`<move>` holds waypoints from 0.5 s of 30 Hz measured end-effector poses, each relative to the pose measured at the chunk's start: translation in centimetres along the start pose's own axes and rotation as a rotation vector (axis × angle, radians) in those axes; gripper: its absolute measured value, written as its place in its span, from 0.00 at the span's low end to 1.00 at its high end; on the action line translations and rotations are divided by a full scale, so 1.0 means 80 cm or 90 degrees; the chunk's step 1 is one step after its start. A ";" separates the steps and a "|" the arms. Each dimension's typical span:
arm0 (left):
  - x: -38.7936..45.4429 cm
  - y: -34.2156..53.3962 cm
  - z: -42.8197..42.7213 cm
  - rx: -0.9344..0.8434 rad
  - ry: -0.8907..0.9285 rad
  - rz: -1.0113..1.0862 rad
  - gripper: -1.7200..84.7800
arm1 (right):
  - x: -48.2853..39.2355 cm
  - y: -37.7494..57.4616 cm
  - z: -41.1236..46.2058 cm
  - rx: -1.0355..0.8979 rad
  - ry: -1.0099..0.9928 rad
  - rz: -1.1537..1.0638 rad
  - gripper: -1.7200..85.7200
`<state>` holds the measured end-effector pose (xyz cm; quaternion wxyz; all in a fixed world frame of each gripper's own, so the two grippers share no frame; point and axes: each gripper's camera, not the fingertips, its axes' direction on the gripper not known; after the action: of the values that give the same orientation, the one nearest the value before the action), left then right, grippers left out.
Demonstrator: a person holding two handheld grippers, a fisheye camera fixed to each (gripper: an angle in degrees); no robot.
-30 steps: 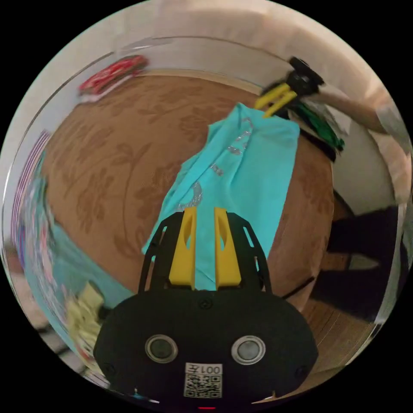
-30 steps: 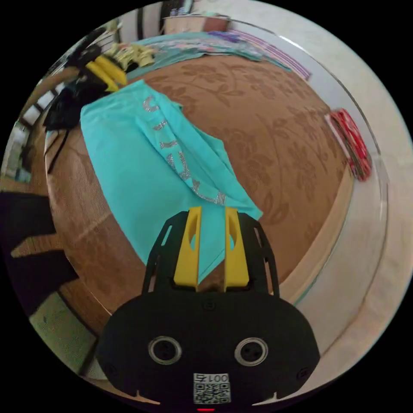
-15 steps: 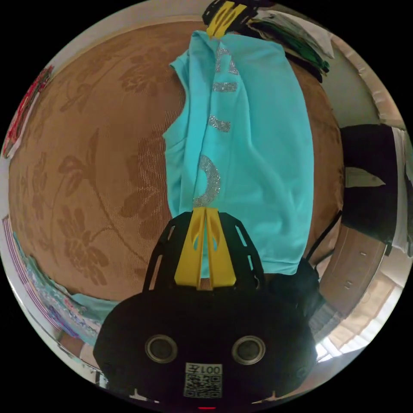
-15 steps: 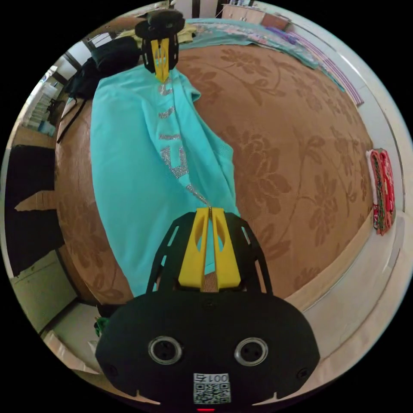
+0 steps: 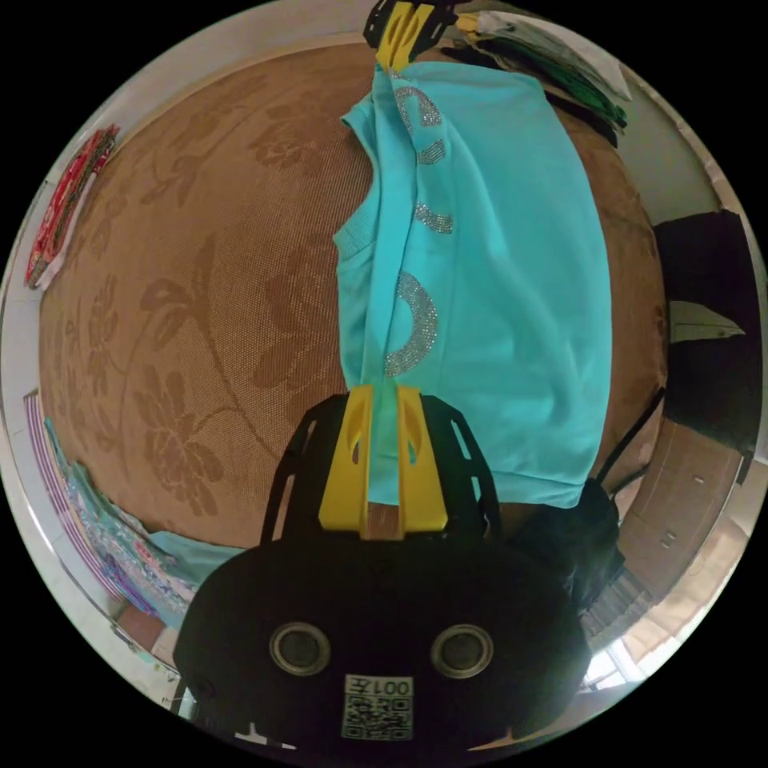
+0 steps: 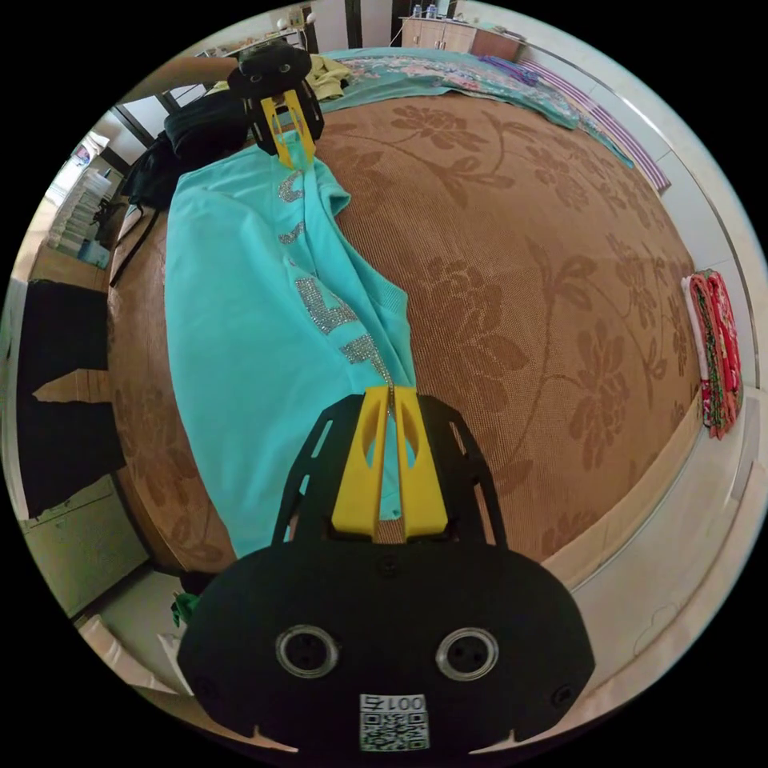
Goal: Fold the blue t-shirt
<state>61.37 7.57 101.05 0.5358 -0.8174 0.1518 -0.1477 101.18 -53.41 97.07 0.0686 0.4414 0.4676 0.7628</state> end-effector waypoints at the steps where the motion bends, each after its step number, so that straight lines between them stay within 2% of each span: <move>1: 0.000 -0.002 -0.002 0.001 0.008 0.002 0.07 | 0.000 -0.001 0.000 0.001 0.000 0.001 0.03; 12: 0.000 -0.007 -0.012 -0.030 0.066 0.003 0.01 | -0.002 -0.010 -0.005 0.006 0.011 0.007 0.03; 15: 0.005 0.008 -0.032 0.002 0.055 -0.020 0.01 | -0.007 -0.007 -0.013 0.021 0.030 0.020 0.03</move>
<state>60.63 5.07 101.44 0.5274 -0.8118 0.1617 -0.1914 100.57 -54.05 96.13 0.0381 0.4316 0.4749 0.7660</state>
